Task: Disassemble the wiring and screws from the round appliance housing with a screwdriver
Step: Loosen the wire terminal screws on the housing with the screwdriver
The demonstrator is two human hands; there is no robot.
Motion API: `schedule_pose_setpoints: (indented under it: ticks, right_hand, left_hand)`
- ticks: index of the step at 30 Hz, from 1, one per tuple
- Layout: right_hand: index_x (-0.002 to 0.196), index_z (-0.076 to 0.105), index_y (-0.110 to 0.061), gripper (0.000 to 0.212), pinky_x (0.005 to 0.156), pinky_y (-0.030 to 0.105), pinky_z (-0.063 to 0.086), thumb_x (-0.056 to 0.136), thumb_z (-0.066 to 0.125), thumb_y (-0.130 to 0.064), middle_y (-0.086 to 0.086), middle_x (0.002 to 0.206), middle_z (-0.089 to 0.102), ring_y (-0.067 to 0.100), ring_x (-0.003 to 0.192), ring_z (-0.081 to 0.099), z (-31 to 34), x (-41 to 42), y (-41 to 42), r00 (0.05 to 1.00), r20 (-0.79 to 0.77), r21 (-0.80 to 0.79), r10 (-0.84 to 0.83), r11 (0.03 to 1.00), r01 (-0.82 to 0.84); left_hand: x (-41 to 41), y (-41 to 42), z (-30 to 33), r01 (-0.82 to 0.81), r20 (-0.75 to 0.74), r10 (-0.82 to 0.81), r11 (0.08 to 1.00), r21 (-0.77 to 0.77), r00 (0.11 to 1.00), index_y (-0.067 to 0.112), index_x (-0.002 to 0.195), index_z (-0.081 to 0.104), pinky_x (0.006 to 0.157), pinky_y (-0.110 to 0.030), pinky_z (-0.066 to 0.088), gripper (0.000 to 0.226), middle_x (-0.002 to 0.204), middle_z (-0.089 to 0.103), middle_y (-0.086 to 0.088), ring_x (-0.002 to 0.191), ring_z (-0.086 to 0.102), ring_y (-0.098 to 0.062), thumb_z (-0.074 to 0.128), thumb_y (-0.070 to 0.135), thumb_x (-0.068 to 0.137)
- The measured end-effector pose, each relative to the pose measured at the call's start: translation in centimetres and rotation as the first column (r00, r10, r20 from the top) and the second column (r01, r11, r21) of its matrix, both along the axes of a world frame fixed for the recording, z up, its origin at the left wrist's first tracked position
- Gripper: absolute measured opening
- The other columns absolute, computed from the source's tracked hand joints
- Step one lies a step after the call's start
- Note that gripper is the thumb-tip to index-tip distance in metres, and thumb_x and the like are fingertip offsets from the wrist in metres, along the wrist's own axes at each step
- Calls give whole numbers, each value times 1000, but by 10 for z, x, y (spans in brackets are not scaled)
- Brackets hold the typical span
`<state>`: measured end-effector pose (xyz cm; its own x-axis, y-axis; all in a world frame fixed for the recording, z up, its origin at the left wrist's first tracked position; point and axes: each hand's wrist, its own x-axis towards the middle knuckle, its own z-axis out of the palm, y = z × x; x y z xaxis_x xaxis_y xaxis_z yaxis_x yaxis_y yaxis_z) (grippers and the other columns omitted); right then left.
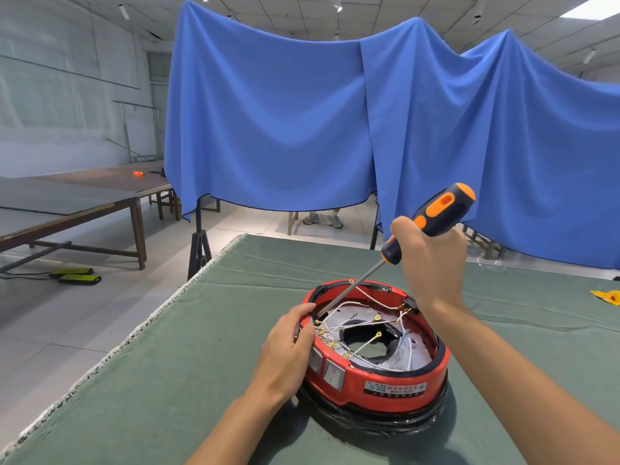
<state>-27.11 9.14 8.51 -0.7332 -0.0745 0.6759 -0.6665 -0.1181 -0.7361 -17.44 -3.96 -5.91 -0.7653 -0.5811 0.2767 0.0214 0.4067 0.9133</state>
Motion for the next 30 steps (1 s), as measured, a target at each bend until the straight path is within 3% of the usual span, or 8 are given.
schedule_pose_setpoints:
  ticks: [4, 7, 12, 18, 23, 25, 27, 30]
  right_hand:
    - [55, 50, -8, 27, 44, 6, 37, 80, 60, -7, -12, 38, 52, -1, 40, 46, 2, -1, -1, 1000, 11, 9, 3, 1000, -3]
    - [58, 50, 2, 24, 44, 8, 38, 73, 58, -15, -7, 41, 52, 2, 41, 44, 6, 1, -4, 1000, 19, 27, -6, 1000, 6]
    - [50, 41, -16, 26, 45, 16, 36, 69, 59, -21, -12, 36, 42, 6, 42, 37, 14, 2, -13, 999, -12, 75, -36, 997, 36]
    - [51, 37, -15, 24, 51, 27, 37, 63, 53, -28, -9, 41, 35, 14, 48, 35, 25, 9, -27, 992, -104, 158, -72, 984, 88]
    - [46, 31, -17, 37, 48, 30, 36, 70, 60, -19, -10, 34, 38, 13, 43, 33, 31, 16, -35, 989, -133, 222, -62, 971, 91]
    - [47, 30, -16, 37, 51, 38, 45, 71, 59, -17, -1, 41, 49, 24, 48, 46, 34, 19, -39, 988, -146, 247, -42, 966, 77]
    - [49, 31, -15, 34, 55, 44, 50, 70, 58, -17, 19, 52, 54, 39, 59, 57, 37, 24, -45, 984, -174, 269, -28, 960, 75]
    - [50, 32, -14, 35, 53, 39, 47, 70, 60, -18, 21, 54, 50, 32, 52, 46, 35, 27, -51, 974, -220, 309, -53, 943, 121]
  left_hand:
    - [2, 1, 3, -1, 17, 1, 1000, -2, 1000, 38, 124, 53, 96, -40, 46, 47, 119, 60, 11, 109, 56, -8, 34, 47, 82]
    - [3, 2, 5, 3, 27, -3, 1000, 9, 1000, 38, 125, 52, 94, -40, 47, 48, 119, 61, 10, 107, 58, -10, 34, 47, 82]
    - [4, 4, 6, -17, 45, 18, 1000, -20, 999, 38, 125, 52, 93, -37, 48, 48, 117, 62, 10, 104, 58, -9, 32, 47, 82]
    - [5, 6, 8, -14, 50, 14, 1000, -9, 999, 38, 126, 51, 92, -41, 48, 49, 116, 63, 9, 103, 60, -11, 32, 46, 82]
    - [6, 6, 8, -13, 57, 13, 1000, -6, 998, 38, 126, 51, 91, -43, 49, 48, 116, 63, 9, 103, 61, -14, 32, 46, 83]
    - [6, 6, 9, -10, 60, 11, 1000, -8, 998, 38, 126, 52, 92, -42, 48, 48, 116, 63, 10, 104, 60, -12, 32, 45, 83]
    - [6, 6, 10, -12, 56, 13, 1000, -15, 998, 37, 125, 52, 93, -41, 47, 48, 117, 63, 10, 106, 59, -10, 32, 45, 83]
    - [7, 7, 10, -22, 64, 24, 999, -32, 998, 37, 126, 51, 95, -41, 47, 39, 120, 61, 9, 108, 58, -11, 35, 41, 90]
